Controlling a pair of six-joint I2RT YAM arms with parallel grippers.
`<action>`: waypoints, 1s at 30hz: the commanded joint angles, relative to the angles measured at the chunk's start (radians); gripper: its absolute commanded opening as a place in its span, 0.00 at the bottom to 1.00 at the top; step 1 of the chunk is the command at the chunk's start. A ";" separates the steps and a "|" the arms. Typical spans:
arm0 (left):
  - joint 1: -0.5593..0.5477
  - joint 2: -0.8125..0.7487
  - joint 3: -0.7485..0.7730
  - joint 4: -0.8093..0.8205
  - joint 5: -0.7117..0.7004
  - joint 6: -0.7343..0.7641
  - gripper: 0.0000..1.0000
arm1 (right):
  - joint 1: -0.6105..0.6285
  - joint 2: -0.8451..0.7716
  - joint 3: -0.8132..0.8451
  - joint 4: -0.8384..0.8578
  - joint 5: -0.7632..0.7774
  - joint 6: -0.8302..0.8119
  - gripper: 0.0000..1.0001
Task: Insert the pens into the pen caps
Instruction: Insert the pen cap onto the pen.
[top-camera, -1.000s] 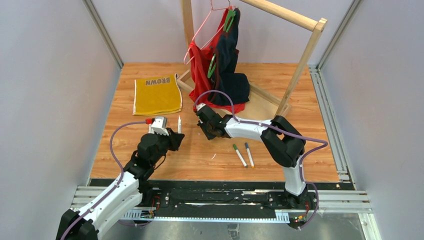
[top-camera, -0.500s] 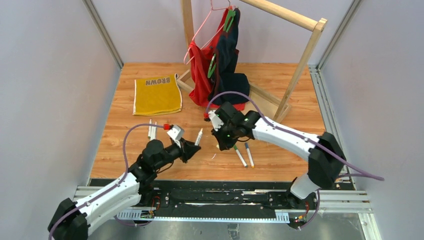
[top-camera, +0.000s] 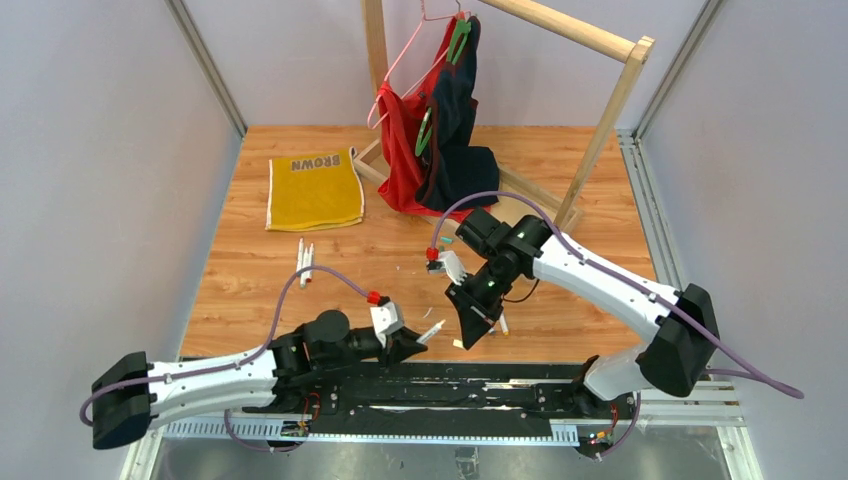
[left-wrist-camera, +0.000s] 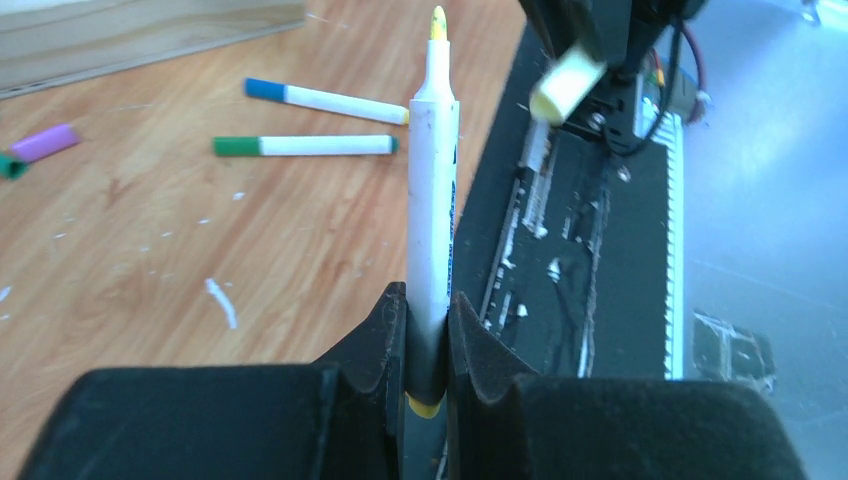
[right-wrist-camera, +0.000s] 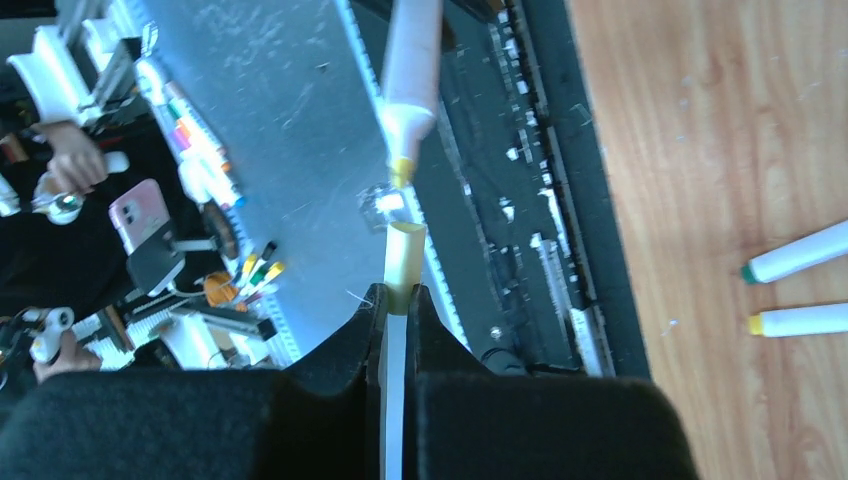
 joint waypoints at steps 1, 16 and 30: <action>-0.129 0.049 0.033 0.045 -0.067 0.085 0.00 | -0.006 -0.045 0.076 -0.148 -0.115 -0.018 0.00; -0.273 0.121 0.061 0.052 -0.133 0.132 0.00 | 0.001 -0.031 0.064 -0.197 -0.134 0.004 0.00; -0.308 0.127 0.066 0.051 -0.153 0.144 0.00 | 0.004 0.021 0.049 -0.195 -0.137 0.012 0.01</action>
